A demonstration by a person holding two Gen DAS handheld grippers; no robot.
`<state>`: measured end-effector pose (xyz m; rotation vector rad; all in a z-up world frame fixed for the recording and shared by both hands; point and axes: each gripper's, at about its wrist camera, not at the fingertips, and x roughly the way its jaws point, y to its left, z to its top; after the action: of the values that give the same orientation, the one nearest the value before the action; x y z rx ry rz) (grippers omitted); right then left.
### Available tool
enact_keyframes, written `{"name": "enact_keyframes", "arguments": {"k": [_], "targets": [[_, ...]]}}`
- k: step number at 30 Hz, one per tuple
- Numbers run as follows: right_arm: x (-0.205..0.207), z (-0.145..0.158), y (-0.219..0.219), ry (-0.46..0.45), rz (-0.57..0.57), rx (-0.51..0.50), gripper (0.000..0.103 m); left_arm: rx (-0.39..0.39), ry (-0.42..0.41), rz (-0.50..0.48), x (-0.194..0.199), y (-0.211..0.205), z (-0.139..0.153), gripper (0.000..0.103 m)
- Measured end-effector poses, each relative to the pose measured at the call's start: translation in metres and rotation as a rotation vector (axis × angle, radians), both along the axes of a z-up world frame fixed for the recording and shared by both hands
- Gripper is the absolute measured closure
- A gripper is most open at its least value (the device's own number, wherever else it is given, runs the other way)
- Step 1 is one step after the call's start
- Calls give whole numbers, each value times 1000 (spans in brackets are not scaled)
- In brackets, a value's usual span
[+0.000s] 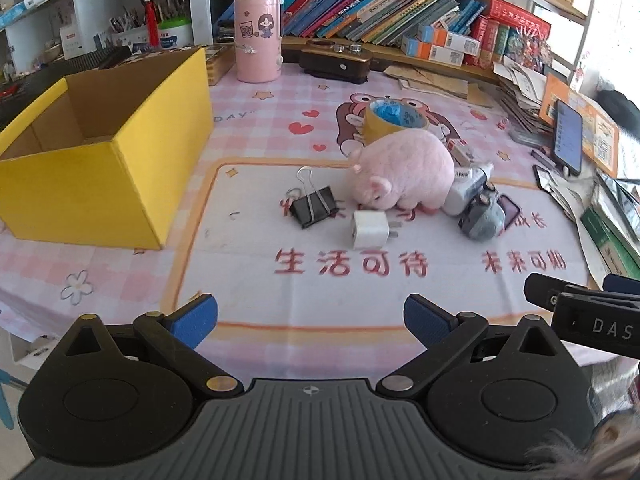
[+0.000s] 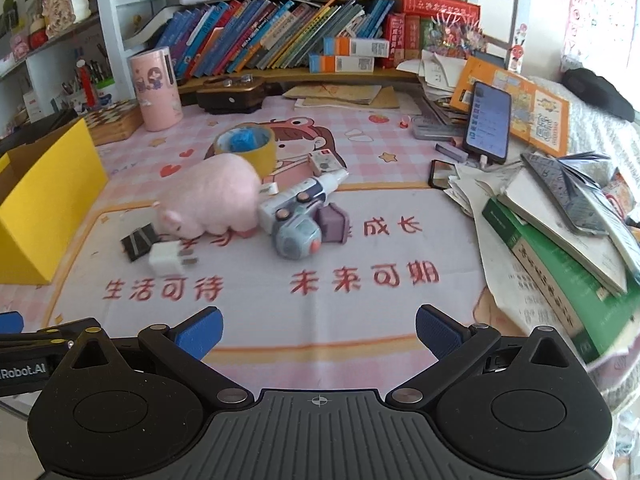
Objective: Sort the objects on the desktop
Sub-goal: 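Grasp the white charger plug with the left tool while the right tool grasps the blue toy truck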
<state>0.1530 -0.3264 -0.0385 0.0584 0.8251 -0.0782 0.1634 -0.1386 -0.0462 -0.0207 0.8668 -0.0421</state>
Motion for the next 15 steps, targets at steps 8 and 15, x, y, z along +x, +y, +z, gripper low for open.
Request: {"name": "enact_keyframes", "arguments": {"k": [8, 15], "targets": [[44, -18, -12, -20, 134, -15, 11, 43, -1, 37, 18, -19, 3, 3], [84, -40, -13, -24, 198, -41, 13, 71, 9, 68, 31, -23, 2, 3]]}}
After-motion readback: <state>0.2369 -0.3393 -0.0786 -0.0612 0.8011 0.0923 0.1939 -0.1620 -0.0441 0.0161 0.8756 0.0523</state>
